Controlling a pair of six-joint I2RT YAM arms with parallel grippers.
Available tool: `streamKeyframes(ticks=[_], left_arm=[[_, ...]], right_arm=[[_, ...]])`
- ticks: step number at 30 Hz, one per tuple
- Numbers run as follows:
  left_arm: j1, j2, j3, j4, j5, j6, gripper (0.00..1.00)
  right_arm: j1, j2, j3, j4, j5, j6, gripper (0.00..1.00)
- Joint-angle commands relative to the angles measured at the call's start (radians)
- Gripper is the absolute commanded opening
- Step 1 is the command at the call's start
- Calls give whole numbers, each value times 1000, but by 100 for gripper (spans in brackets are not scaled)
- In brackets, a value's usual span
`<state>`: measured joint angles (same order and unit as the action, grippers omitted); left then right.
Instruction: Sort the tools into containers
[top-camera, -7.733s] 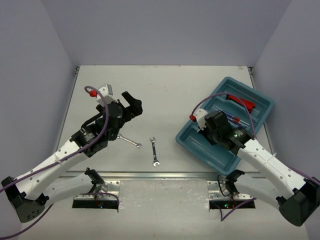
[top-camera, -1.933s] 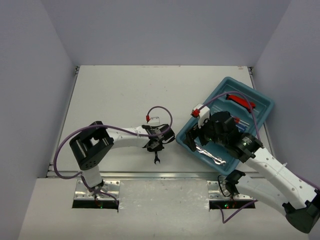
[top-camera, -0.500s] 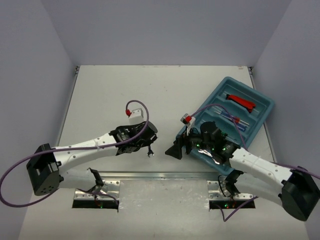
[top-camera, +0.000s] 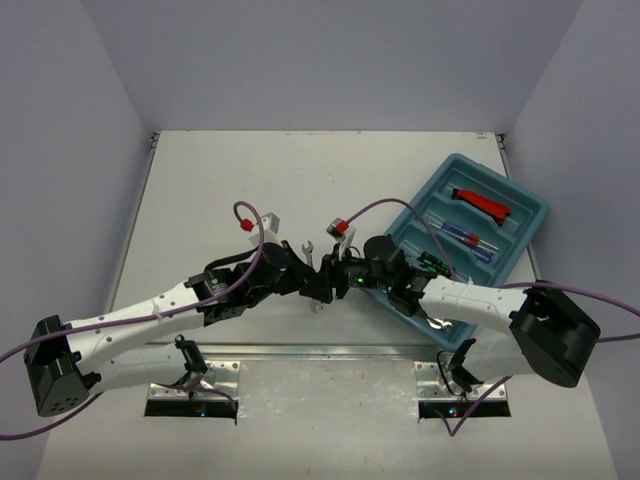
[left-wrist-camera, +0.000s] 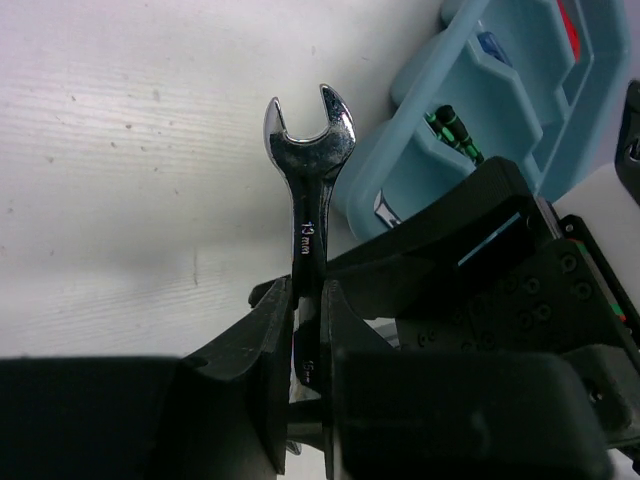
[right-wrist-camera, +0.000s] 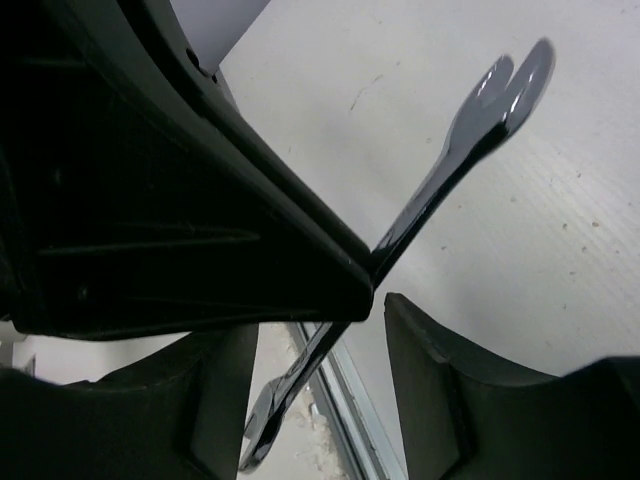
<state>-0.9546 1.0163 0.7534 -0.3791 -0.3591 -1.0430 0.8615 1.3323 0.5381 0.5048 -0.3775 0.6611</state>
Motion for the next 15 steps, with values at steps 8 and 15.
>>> streamKeyframes(ticks=[8,15], left_arm=[[-3,-27,155,-106,-179,61,100],[0,-103,255,-359,-392,191,100]], right_arm=[[-13,-185,137,-528,275,-283,0],[-53,-436,206,-1041,589,-715,0]])
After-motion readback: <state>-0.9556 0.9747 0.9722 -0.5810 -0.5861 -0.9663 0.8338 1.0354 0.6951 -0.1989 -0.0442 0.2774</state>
